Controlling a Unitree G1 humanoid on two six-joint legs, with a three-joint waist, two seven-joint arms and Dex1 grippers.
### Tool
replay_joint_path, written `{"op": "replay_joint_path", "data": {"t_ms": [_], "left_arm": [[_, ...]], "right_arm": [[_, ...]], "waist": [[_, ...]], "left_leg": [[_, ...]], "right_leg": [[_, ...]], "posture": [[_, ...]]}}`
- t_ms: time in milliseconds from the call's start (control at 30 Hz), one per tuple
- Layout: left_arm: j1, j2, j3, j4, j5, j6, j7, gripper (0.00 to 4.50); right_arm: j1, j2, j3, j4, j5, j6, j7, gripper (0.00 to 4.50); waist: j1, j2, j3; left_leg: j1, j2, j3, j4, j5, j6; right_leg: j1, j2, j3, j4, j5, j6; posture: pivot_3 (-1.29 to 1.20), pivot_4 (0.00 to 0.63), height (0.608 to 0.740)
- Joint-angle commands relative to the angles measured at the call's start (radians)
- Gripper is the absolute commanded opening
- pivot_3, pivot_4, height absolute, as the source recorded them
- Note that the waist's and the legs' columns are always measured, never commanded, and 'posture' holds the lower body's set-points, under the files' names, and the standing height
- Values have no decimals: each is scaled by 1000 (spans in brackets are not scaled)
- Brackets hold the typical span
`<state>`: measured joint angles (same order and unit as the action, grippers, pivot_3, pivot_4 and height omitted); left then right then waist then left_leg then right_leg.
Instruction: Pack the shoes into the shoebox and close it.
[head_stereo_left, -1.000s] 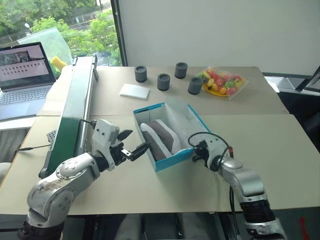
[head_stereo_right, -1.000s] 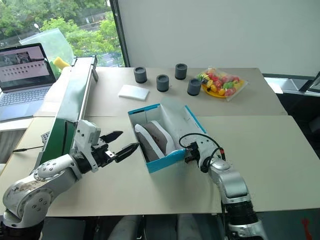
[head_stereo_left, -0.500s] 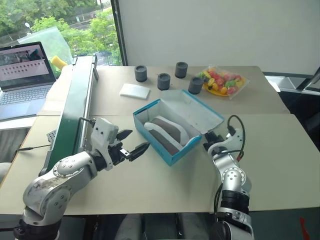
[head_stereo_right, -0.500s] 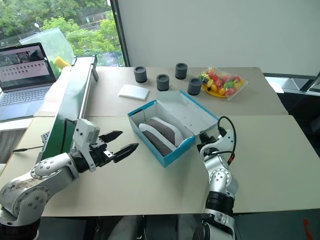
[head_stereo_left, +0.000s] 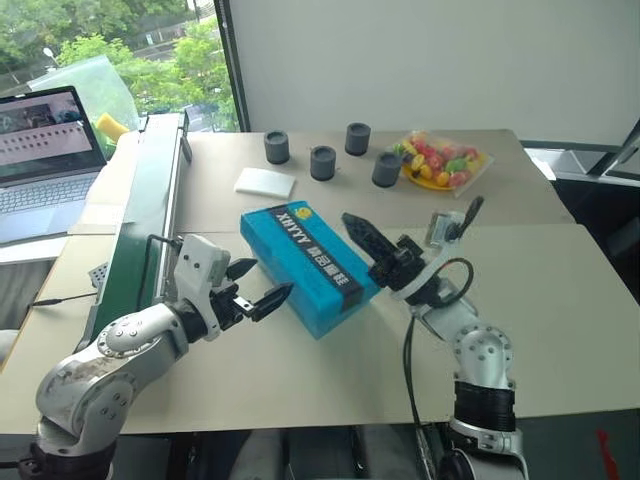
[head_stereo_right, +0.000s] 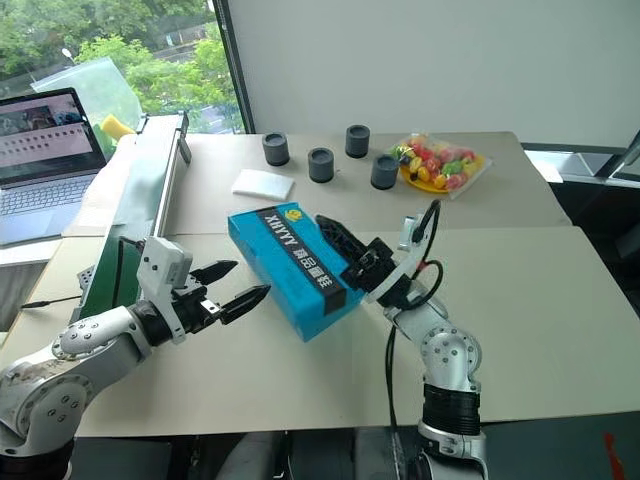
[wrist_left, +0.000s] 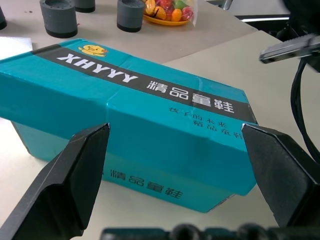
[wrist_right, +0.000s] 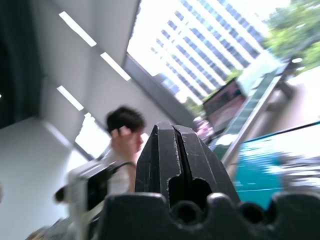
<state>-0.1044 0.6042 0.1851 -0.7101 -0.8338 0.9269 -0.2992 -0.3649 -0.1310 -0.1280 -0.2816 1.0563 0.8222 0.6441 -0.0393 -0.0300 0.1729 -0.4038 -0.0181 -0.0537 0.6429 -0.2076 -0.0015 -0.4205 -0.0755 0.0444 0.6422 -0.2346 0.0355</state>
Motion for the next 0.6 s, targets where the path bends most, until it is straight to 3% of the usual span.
{"op": "replay_joint_path", "data": {"t_ms": [33,167,233,333,600], "left_arm": [[2,2,24,-46,-21,-1,14,4500],[18,-6,31,-61,-29,2,34,4500],[26,-11,35,-67,-32,2,45,4500],[41,-20,40,-79,-39,-2,64,4500],[98,-37,82,-134,-57,-8,126,4500]], "right_arm": [[-77,-97,110,-40,-97,0,74,44],[-209,-109,262,36,-299,-45,12,44],[-285,-72,350,132,-434,-83,-52,44],[-399,29,385,347,-567,-169,-141,44],[-577,101,454,828,-798,-384,-75,44]], "waist": [[-1,0,0],[-9,0,0],[-10,0,0],[-8,0,0],[2,-1,-1]], "left_leg": [[0,0,0,0,0,0],[1,0,2,0,0,0],[1,1,1,0,0,0],[1,0,1,0,0,0],[-1,-1,0,0,0,-1]], "right_leg": [[0,0,0,0,0,0],[-2,2,1,1,0,-1],[-2,3,1,1,0,-1],[-2,2,1,2,0,-1],[-3,-1,0,-1,1,0]], "posture": [[0,150,740],[0,150,740],[0,150,740],[0,150,740],[0,150,740]]}}
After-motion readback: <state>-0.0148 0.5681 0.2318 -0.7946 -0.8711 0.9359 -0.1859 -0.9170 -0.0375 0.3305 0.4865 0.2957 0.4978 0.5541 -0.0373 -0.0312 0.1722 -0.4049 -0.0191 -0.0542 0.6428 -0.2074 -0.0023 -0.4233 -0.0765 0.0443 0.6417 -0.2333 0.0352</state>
